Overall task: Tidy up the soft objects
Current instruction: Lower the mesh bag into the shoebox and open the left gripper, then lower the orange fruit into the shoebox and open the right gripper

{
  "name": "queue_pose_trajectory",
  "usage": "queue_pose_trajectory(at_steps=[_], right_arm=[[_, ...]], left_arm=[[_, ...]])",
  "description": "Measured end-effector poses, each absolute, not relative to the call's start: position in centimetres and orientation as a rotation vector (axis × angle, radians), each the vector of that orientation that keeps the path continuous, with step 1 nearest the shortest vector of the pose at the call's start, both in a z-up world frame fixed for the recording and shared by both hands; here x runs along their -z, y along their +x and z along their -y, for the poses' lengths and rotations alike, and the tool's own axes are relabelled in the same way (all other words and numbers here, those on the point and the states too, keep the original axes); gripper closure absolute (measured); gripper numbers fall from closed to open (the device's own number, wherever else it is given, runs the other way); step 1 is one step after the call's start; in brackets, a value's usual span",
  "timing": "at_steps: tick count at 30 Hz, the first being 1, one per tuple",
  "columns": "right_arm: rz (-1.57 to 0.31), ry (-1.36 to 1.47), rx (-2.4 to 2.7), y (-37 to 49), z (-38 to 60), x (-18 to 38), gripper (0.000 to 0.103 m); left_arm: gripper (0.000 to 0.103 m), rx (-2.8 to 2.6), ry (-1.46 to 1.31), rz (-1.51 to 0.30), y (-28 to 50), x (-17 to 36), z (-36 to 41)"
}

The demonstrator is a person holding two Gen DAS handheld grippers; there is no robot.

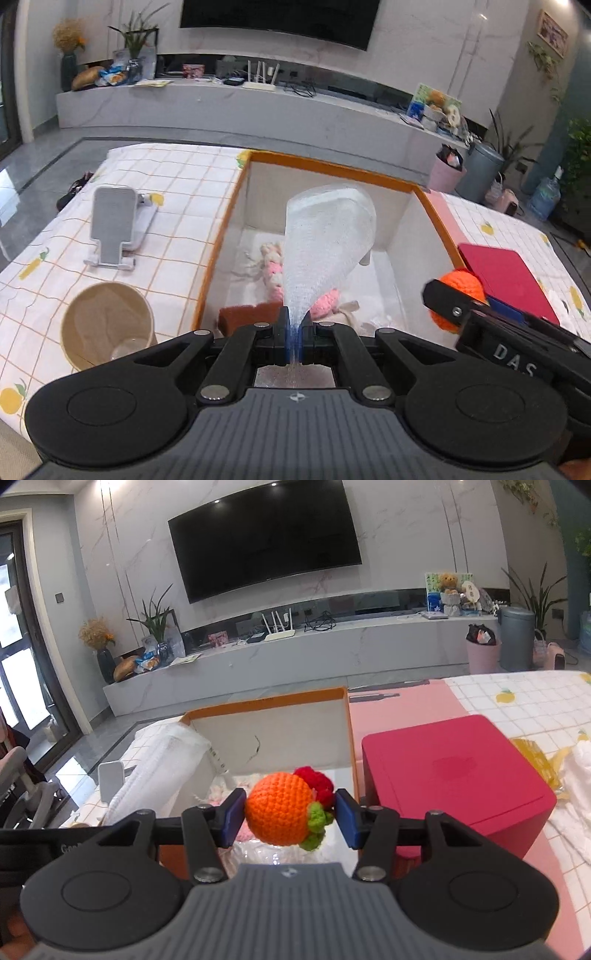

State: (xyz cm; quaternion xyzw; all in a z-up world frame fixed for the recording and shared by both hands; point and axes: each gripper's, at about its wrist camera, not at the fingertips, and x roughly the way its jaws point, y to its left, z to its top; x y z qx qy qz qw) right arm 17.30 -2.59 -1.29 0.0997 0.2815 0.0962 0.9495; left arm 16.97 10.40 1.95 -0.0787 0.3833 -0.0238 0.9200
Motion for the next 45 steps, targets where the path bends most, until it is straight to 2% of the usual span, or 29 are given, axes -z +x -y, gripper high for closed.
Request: queue_pose_trajectory(at_steps=[3, 7, 10, 14, 15, 17, 18, 24, 28, 36, 40, 45], right_arm=[[-0.584, 0.19, -0.195, 17.5, 2.4, 1.7, 0.051], [-0.592, 0.179, -0.2, 17.2, 2.1, 2.0, 0.051], [-0.596, 0.169, -0.204, 17.1, 1.9, 2.2, 0.051], [-0.594, 0.152, -0.208, 17.0, 1.7, 2.1, 0.051], [-0.591, 0.148, -0.203, 17.1, 1.6, 2.0, 0.051], [-0.587, 0.135, -0.198, 17.0, 1.7, 2.0, 0.051], [-0.584, 0.132, -0.198, 16.9, 1.7, 1.9, 0.051], [-0.584, 0.087, -0.243, 17.1, 2.2, 0.6, 0.051], [-0.602, -0.138, -0.324, 18.0, 1.3, -0.7, 0.051], [-0.799, -0.573, -0.492, 19.7, -0.7, -1.0, 0.051], [-0.894, -0.665, -0.505, 21.1, -1.4, -0.3, 0.052], [-0.87, -0.759, -0.491, 22.7, -2.7, 0.3, 0.052]], left_arm=[[0.092, 0.008, -0.141, -0.813, 17.3, -1.2, -10.1], [0.092, 0.001, -0.149, -0.835, 17.4, -0.9, -10.2], [0.082, 0.002, -0.168, -0.832, 17.3, -1.3, -10.3], [0.048, -0.007, -0.189, -0.802, 16.7, -2.3, -10.6], [0.035, -0.012, -0.189, -0.793, 16.5, -2.6, -10.8], [0.021, -0.015, -0.197, -0.768, 16.1, -3.3, -11.2], [0.018, -0.013, -0.208, -0.753, 15.9, -3.6, -11.5], [0.017, -0.038, -0.241, -0.706, 15.3, -5.0, -13.1], [0.017, -0.074, -0.218, -0.717, 15.5, -4.6, -13.5], [0.017, -0.079, -0.188, -0.744, 15.9, -4.1, -13.5], [0.018, -0.074, -0.17, -0.743, 15.9, -4.0, -13.1], [0.018, -0.071, -0.174, -0.75, 15.9, -3.9, -13.2]])
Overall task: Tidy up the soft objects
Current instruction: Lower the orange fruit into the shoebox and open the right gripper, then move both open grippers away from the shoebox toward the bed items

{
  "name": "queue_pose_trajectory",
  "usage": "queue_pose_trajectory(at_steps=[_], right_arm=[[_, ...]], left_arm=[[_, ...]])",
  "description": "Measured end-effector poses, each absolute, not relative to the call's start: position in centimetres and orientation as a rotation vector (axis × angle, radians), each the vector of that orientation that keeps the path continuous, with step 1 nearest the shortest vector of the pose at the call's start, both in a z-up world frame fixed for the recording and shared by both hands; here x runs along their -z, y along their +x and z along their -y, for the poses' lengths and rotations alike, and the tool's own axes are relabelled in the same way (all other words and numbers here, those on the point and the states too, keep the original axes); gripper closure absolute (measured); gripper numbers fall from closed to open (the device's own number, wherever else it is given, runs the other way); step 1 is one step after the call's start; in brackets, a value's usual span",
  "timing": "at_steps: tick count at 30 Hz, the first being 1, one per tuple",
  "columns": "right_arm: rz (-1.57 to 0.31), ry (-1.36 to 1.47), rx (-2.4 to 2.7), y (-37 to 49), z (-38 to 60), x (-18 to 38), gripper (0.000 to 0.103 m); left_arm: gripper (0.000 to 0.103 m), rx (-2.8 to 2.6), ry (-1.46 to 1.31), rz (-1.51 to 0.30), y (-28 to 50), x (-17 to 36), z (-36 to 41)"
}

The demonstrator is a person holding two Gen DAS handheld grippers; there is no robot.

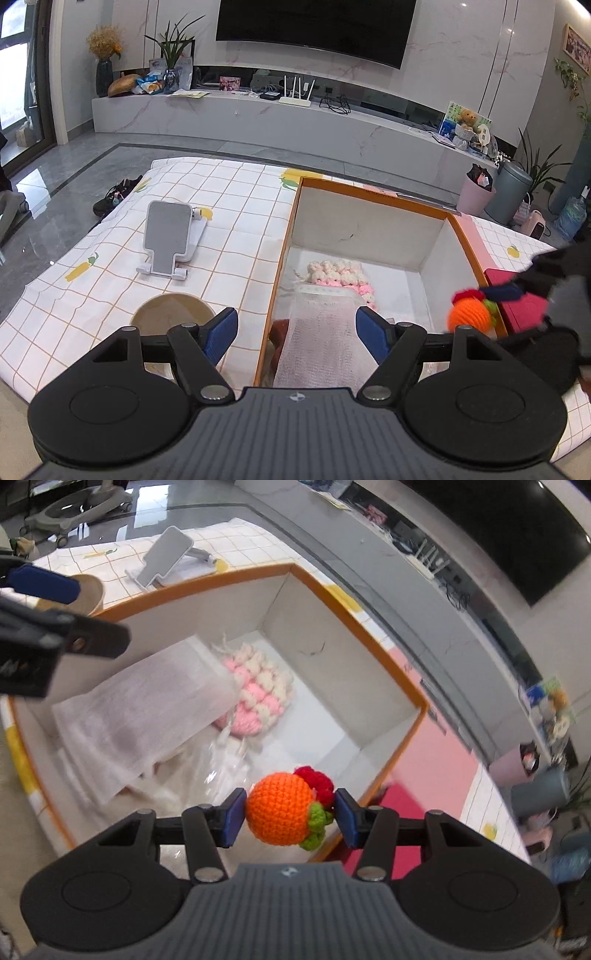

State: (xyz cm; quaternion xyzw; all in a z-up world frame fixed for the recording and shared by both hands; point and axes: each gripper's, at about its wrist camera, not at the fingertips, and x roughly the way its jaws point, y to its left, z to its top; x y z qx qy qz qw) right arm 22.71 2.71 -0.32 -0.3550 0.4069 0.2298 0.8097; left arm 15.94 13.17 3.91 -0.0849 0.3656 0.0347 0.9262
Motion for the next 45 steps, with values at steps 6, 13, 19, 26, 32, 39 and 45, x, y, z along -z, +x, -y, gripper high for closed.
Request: queue_pose_trajectory(at_steps=[6, 13, 19, 26, 32, 39, 45], right_arm=[[-0.938, -0.64, -0.418, 27.3, -3.4, 1.4, 0.051], [-1.043, -0.507, -0.41, 30.1, -3.3, 3.5, 0.051], [-1.075, -0.557, -0.405, 29.9, -4.0, 4.2, 0.049], [-1.067, -0.528, -0.397, 29.3, -3.4, 3.7, 0.046], [-0.973, -0.536, -0.416, 27.8, -3.6, 2.1, 0.041], [-0.896, -0.51, -0.42, 25.4, -3.8, -0.6, 0.028], [-0.838, -0.489, -0.39, 22.8, -3.4, -3.4, 0.028]], left_arm=[[0.018, -0.077, -0.188, -0.762, 16.2, -3.7, -13.6], [0.018, -0.089, -0.194, -0.782, 16.5, -3.3, -13.9], [0.018, -0.088, -0.177, -0.784, 16.5, -3.3, -13.6], [0.018, -0.103, -0.148, -0.776, 16.4, -3.5, -13.4], [0.018, -0.104, -0.142, -0.778, 16.4, -3.6, -13.3], [0.018, -0.113, -0.086, -0.719, 15.6, -5.3, -12.6], [0.018, -0.109, -0.094, -0.634, 14.0, -8.1, -12.2]])
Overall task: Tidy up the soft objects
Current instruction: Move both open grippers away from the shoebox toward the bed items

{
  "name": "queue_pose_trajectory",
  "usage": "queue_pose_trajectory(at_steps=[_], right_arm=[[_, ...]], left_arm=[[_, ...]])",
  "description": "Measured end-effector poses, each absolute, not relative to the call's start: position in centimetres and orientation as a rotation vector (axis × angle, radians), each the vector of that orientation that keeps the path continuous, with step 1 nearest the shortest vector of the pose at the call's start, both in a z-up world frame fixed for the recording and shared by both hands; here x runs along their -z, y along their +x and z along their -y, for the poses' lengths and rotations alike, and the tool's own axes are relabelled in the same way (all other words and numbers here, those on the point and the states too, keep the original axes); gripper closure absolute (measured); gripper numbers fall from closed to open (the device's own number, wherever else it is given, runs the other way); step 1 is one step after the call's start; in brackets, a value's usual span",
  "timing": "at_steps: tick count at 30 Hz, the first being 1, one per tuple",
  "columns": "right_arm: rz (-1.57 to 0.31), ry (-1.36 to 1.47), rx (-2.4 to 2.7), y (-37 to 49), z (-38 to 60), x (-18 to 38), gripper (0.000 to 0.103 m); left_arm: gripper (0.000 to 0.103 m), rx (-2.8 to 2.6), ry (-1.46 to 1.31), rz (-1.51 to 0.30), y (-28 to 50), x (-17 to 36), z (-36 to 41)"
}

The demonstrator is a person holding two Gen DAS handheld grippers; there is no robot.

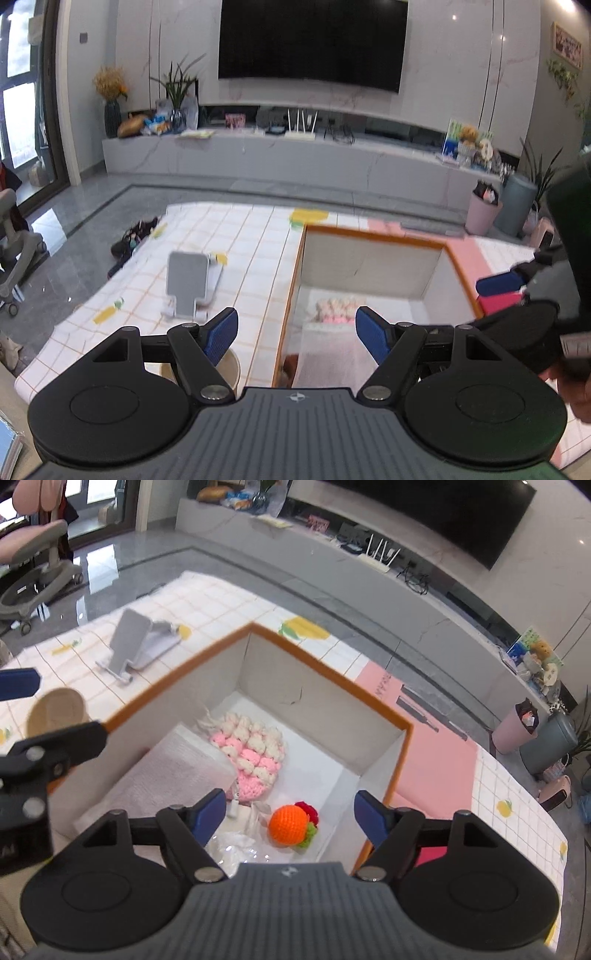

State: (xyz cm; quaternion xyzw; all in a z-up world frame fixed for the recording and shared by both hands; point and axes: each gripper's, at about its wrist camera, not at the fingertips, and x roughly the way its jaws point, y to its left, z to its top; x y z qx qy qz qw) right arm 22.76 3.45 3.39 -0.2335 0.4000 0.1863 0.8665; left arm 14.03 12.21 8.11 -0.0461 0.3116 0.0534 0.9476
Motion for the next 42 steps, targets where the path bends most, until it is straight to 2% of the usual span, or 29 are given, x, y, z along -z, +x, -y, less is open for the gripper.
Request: queue_pose_trajectory(at_steps=[5, 8, 18, 21, 25, 33, 42], right_arm=[[-0.807, -0.453, -0.371, 20.1, -1.9, -6.1, 0.027], [-0.779, -0.46, -0.364, 18.0, -0.6, -7.7, 0.019], [-0.712, -0.364, -0.253, 11.9, 6.8, -10.0, 0.019], [-0.667, -0.352, -0.201, 9.9, 9.4, -10.2, 0.019], [-0.623, -0.325, -0.116, 8.0, 13.2, -10.0, 0.019], [-0.547, -0.263, 0.087, 5.6, 21.6, -8.5, 0.019], [-0.537, -0.129, 0.322, 6.5, 30.8, -3.9, 0.019]], left_arm=[[0.018, -0.09, -0.077, -0.588, 12.4, -9.4, -11.6], [0.018, -0.07, -0.079, -0.568, 11.6, -10.0, -10.9], [0.017, 0.037, -0.019, -0.508, 8.4, -11.0, -5.8], [0.012, 0.127, -0.012, -0.487, 7.4, -10.7, -3.7], [0.011, 0.167, 0.047, -0.473, 6.4, -9.9, 0.3], [0.011, 0.255, -0.032, -0.452, 5.0, -8.0, 5.4], [0.013, 0.309, -0.023, -0.527, 6.6, -3.1, 9.3]])
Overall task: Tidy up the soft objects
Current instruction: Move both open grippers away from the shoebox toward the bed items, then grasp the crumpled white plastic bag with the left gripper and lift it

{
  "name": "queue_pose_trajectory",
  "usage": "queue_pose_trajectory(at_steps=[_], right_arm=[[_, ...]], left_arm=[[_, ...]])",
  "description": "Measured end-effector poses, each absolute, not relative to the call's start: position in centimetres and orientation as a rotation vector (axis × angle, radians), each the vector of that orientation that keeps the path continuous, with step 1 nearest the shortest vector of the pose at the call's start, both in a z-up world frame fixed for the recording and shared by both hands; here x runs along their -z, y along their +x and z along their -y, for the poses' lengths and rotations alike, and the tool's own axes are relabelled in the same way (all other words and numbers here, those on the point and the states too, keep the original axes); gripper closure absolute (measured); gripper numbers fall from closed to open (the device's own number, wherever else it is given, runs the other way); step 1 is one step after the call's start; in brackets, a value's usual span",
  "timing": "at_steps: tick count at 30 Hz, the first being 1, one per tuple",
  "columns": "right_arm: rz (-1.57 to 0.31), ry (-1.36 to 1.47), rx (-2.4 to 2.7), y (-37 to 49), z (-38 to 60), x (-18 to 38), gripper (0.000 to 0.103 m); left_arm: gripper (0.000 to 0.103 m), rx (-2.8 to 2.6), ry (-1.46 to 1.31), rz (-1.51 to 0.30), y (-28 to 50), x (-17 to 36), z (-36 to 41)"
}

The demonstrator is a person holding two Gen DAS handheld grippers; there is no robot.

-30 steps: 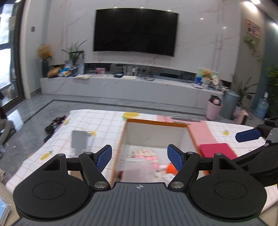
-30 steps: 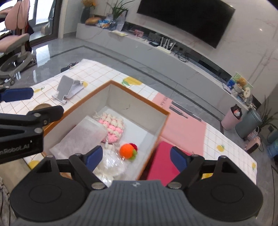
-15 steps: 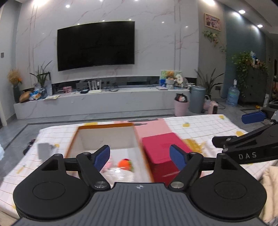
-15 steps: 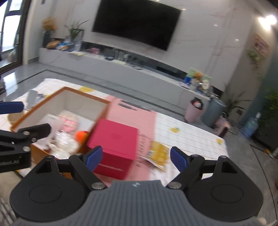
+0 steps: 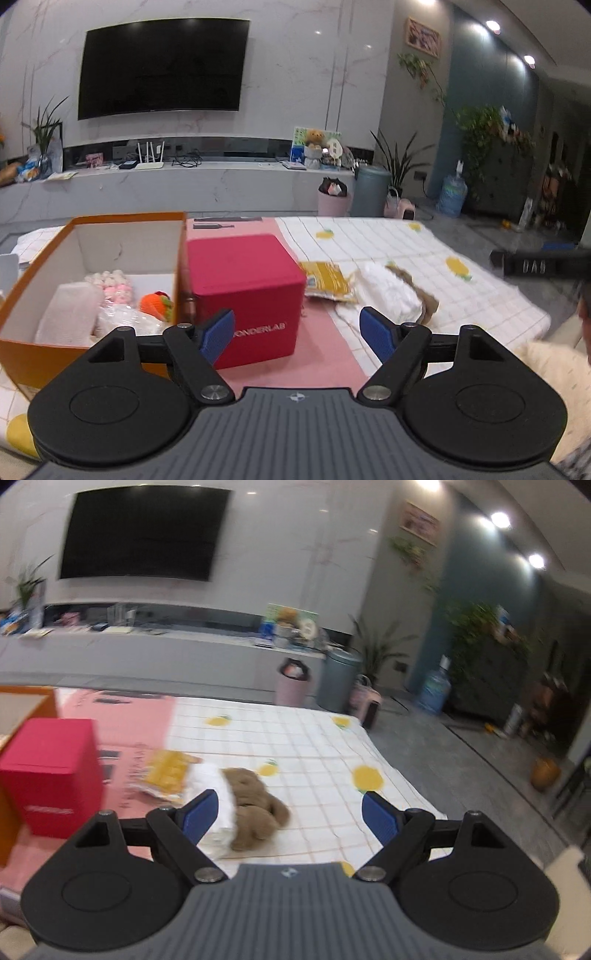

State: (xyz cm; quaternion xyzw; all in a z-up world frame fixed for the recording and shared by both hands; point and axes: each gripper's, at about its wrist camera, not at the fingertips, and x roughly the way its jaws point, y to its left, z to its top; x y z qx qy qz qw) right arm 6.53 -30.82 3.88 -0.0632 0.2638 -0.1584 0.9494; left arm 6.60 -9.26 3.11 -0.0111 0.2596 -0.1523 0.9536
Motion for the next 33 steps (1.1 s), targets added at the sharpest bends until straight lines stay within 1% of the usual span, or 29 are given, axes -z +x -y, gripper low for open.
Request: queue_pose_trajectory(at_steps=[2, 8, 11, 15, 19, 22, 26, 33], right_arm=[[-0.508, -0.094, 0.362, 6.9, 32.5, -2.6, 0.019], [-0.545, -0.078, 0.371, 9.5, 36.3, 0.2, 0.019], [-0.547, -0.121, 0.307, 10.7, 37.6, 1.0, 0.019], [-0.449, -0.158, 0.232, 12.3, 38.8, 2.6, 0.019], [-0.491, -0.126, 0.232, 14.2, 40.6, 4.3, 0.019], [-0.516, -0.085, 0.277, 14.3, 42.2, 5.1, 0.019], [-0.559, -0.026, 0.293, 14.1, 43.3, 5.5, 0.02], [-0.546, -0.091, 0.227, 14.1, 41.2, 5.3, 0.02]], left_arm=[[0.013, 0.325, -0.007, -0.527, 6.6, -2.2, 10.3], [0.013, 0.359, 0.049, -0.549, 7.3, 0.0, 14.3], [0.013, 0.442, -0.018, -0.593, 8.6, 0.5, 15.9], [0.013, 0.471, -0.13, -0.637, 11.1, 1.0, 18.8], [0.013, 0.48, -0.276, -0.744, 14.9, 1.7, 21.0], [0.013, 0.489, -0.381, -0.772, 17.8, 2.8, 21.9], [0.013, 0.414, -0.369, -0.784, 21.1, 3.9, 23.3], [0.013, 0.295, -0.366, -0.867, 24.0, 6.6, 24.3]])
